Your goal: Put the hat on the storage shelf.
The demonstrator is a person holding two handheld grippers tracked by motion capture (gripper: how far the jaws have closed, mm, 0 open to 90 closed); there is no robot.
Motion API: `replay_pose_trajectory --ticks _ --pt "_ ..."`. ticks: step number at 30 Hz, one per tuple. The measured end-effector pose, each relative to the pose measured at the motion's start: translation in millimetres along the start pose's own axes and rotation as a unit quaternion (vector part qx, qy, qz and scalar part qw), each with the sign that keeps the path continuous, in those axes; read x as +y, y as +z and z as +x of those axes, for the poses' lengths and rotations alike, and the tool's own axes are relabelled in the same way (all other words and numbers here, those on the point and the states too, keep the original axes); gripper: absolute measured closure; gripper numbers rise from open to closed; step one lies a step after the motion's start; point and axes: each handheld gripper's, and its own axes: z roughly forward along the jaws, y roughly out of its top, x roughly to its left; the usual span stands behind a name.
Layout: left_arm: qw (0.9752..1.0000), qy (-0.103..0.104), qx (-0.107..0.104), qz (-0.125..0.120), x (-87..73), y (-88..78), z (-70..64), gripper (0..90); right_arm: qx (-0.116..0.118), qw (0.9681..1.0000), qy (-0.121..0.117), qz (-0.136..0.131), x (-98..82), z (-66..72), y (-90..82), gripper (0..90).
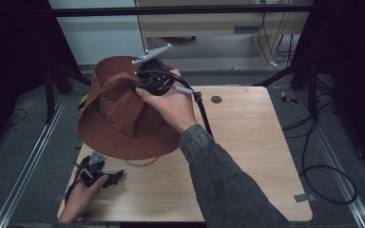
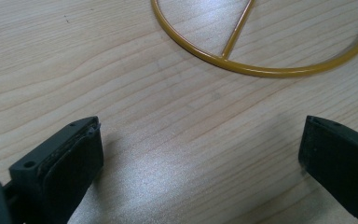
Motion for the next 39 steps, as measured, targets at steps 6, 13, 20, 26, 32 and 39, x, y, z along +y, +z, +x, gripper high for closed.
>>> replay_pose_trajectory --ticks 6,13,20,26,32,39 --pt "1.0 0.0 0.0 0.0 0.0 0.0 0.0 0.0 0.004 1.0 0.001 0.003 -0.3 1.6 4.7 87.9" --pt "1.0 -0.001 -0.001 0.0 0.0 0.0 -0.1 0.0 0.005 0.9999 0.0 0.009 0.1 2.8 9.6 87.8" --pt "1.0 0.0 0.0 0.0 0.0 0.0 0.1 0.0 0.007 0.9999 -0.002 0.014 -0.3 3.9 14.0 87.5" --pt "1.0 0.0 0.0 -0.001 -0.1 0.2 -0.2 0.0 0.009 0.9998 -0.002 0.016 -0.3 4.4 16.4 87.4" --pt "1.0 0.0 0.0 -0.001 -0.1 0.2 -0.1 0.0 0.011 0.9998 -0.001 0.015 0.3 5.5 20.2 87.2" --pt "1.0 0.0 0.0 -0.001 -0.1 0.2 -0.2 0.0 0.013 0.9998 -0.005 0.013 5.4 8.5 22.4 87.2"
